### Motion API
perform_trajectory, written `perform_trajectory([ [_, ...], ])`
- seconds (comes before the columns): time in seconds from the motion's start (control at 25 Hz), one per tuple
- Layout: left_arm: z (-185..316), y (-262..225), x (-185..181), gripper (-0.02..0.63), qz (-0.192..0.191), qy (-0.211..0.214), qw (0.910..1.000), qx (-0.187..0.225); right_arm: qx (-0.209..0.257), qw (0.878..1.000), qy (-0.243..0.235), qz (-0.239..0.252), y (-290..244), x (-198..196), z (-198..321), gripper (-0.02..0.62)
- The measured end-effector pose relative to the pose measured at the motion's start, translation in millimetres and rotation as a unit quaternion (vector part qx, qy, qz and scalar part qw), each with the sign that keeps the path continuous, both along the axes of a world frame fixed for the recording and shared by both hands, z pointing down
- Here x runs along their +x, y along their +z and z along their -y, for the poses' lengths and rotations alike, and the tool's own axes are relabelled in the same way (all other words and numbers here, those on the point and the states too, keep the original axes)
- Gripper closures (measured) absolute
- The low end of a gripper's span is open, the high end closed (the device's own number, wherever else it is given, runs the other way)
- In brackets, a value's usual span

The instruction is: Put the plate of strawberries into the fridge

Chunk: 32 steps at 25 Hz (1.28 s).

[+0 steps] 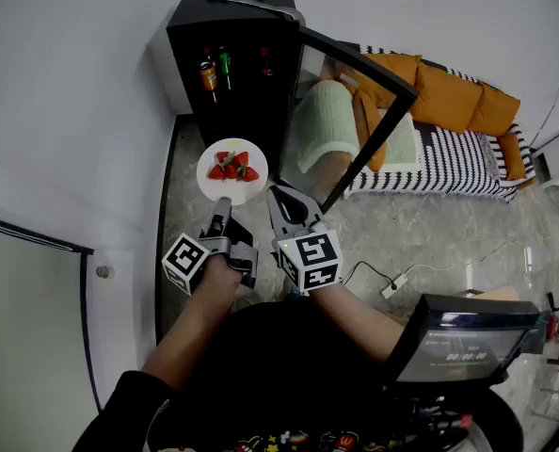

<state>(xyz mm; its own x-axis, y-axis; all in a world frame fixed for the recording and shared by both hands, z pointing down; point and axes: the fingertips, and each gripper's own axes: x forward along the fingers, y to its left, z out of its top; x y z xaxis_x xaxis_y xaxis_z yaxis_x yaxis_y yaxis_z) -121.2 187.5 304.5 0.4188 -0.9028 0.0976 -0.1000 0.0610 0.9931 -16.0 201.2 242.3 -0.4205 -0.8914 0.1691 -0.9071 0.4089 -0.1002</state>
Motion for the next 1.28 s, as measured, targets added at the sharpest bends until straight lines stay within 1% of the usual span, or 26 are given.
perform_trajectory([
  [0.12,2.4,4.0,1.6,0.595,0.004,-0.008,1.0000,-0.004,-0.002,1.000,-0.004,0.005,5.9,5.6,7.0,0.592],
  [0.2,8.2,8.6,7.6,0.595,0.008,-0.019,0.9997,-0.010,-0.006,1.000,-0.008,0.015,9.9,16.2,16.6,0.592],
  [0.56,39.2,18.0,65.3,0.595,0.014,-0.044,0.9988,-0.017,0.000,0.999,-0.032,0.012,11.5,71.1,52.6,0.592],
  [0.76,45.7,28.2,84.0,0.595,0.010,-0.061,0.9979,-0.022,-0.001,0.999,-0.043,0.014,18.6,90.9,62.3,0.592],
  [0.92,50.9,35.7,93.2,0.595,0.013,-0.063,0.9975,-0.030,-0.007,0.999,-0.045,0.018,25.9,102.5,69.3,0.592],
  [1.04,67.4,39.5,96.4,0.595,0.015,-0.064,0.9974,-0.031,-0.010,0.999,-0.041,0.021,28.8,109.1,83.5,0.592],
  [1.2,62.2,41.3,108.6,0.595,0.022,-0.062,0.9974,-0.029,-0.007,0.999,-0.044,0.023,29.0,121.1,75.1,0.592],
  [1.28,67.4,46.2,115.2,0.595,0.021,-0.058,0.9976,-0.030,-0.005,0.999,-0.040,0.023,31.5,128.6,76.3,0.592],
])
